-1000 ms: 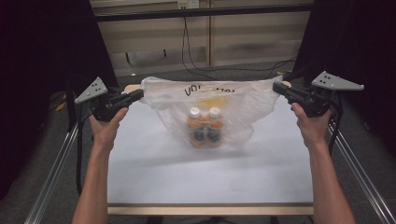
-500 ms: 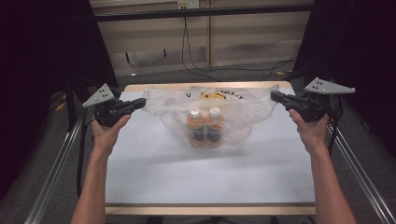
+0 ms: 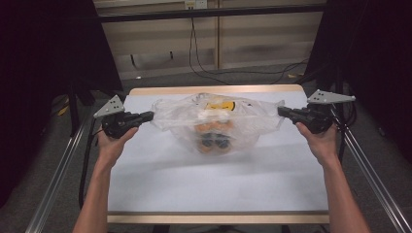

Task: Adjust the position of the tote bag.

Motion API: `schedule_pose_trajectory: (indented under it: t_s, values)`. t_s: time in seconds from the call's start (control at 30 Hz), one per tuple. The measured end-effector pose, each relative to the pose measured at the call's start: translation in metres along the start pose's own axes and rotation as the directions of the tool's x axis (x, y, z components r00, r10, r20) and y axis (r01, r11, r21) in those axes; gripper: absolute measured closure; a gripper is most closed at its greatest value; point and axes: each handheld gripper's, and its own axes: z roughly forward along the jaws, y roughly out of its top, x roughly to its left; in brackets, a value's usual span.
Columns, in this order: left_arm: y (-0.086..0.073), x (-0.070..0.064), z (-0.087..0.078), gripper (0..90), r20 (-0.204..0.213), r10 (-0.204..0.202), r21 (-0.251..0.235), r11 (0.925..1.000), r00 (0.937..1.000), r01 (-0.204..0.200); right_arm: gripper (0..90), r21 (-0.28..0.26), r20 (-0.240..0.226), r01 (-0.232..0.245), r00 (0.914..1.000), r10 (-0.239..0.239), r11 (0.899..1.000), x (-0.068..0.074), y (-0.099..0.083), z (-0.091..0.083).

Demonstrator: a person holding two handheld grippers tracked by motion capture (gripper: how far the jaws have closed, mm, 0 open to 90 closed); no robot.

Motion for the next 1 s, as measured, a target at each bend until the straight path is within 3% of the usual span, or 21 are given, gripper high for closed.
schedule_pose_trajectory:
  t_s: [0.1, 0.23, 0.5, 0.63, 0.7, 0.93, 1.0]
  values:
    - [-0.004, 0.001, 0.003, 89.5, 0.011, 0.015, 0.048, 0.9987, 0.9998, -0.015, 90.0, 0.020, -0.001, -0.002, 1.0000, 0.002, 1.000, -0.001, -0.003, 0.003]
    - [-0.009, 0.003, 0.006, 89.5, 0.012, -0.008, 0.047, 0.9989, 0.9999, 0.008, 90.0, 0.048, -0.006, -0.014, 0.9999, 0.014, 0.999, -0.002, -0.010, 0.009]
    - [-0.017, 0.002, 0.017, 89.6, 0.021, -0.007, 0.103, 0.9947, 0.9998, 0.004, 90.0, 0.077, 0.001, -0.017, 0.9999, 0.017, 0.997, -0.004, -0.017, 0.013]
    - [-0.021, 0.004, 0.021, 89.6, 0.049, -0.032, 0.130, 0.9912, 0.9983, 0.025, 90.0, 0.096, 0.004, -0.024, 0.9997, 0.024, 0.995, -0.007, -0.022, 0.016]
    - [-0.023, 0.006, 0.021, 89.5, 0.045, -0.017, 0.144, 0.9895, 0.9989, 0.010, 90.0, 0.099, -0.008, -0.035, 0.9993, 0.036, 0.994, -0.007, -0.024, 0.017]
    - [-0.026, 0.006, 0.024, 89.5, 0.048, -0.032, 0.168, 0.9855, 0.9984, 0.023, 90.0, 0.134, -0.004, -0.032, 0.9995, 0.032, 0.991, -0.007, -0.031, 0.026]
    - [-0.027, 0.006, 0.027, 89.6, 0.041, -0.013, 0.192, 0.9814, 0.9991, 0.005, 90.0, 0.136, -0.003, -0.034, 0.9994, 0.035, 0.990, -0.006, -0.032, 0.027]
